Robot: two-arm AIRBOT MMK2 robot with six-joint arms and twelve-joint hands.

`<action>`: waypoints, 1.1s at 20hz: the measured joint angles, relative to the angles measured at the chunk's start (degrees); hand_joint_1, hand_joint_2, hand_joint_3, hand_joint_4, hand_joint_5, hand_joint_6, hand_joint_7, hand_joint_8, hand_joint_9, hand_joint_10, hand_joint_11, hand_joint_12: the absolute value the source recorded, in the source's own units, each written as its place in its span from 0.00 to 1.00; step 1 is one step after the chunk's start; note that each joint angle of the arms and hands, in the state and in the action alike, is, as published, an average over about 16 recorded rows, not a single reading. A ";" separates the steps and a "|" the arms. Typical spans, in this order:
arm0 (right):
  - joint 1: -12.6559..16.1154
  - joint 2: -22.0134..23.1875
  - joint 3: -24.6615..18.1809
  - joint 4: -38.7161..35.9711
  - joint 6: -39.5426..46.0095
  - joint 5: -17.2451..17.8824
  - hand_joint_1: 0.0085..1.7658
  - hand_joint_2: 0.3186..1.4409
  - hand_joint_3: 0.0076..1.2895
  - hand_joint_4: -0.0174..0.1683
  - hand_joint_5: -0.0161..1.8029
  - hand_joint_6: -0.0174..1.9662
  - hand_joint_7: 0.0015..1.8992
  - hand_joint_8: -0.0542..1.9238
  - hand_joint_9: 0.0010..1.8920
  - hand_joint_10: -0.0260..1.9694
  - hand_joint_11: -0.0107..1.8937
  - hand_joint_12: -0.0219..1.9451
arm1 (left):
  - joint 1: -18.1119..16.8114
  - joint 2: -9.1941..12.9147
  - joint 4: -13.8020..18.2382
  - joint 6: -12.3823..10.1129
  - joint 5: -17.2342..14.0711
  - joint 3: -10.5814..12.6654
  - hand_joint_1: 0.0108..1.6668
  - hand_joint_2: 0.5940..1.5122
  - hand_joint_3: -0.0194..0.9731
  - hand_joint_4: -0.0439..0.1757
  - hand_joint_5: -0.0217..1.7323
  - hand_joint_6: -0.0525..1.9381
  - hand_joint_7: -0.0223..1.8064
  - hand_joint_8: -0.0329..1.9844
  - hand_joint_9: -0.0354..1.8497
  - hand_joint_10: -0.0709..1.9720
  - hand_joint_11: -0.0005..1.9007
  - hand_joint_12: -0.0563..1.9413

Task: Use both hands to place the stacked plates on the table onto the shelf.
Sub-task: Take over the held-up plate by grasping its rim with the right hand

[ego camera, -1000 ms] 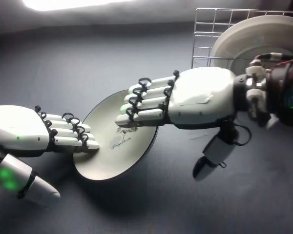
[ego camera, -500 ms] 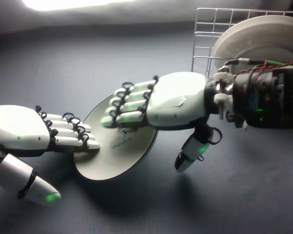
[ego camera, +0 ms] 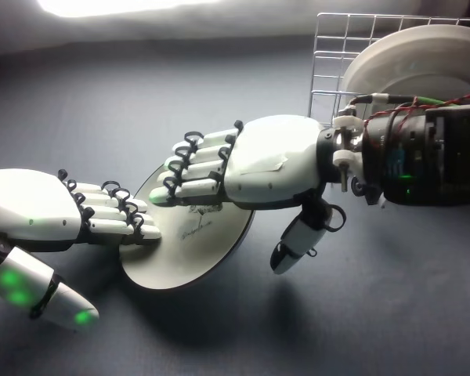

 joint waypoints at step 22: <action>-0.04 -0.63 0.09 0.17 -0.24 -0.26 0.64 0.41 0.00 0.11 0.06 0.02 0.05 0.04 0.05 0.03 0.03 0.13 | 0.00 0.00 -0.02 0.00 -0.02 0.00 0.00 0.55 0.02 0.17 0.04 0.01 0.02 0.01 0.01 0.01 0.02 0.02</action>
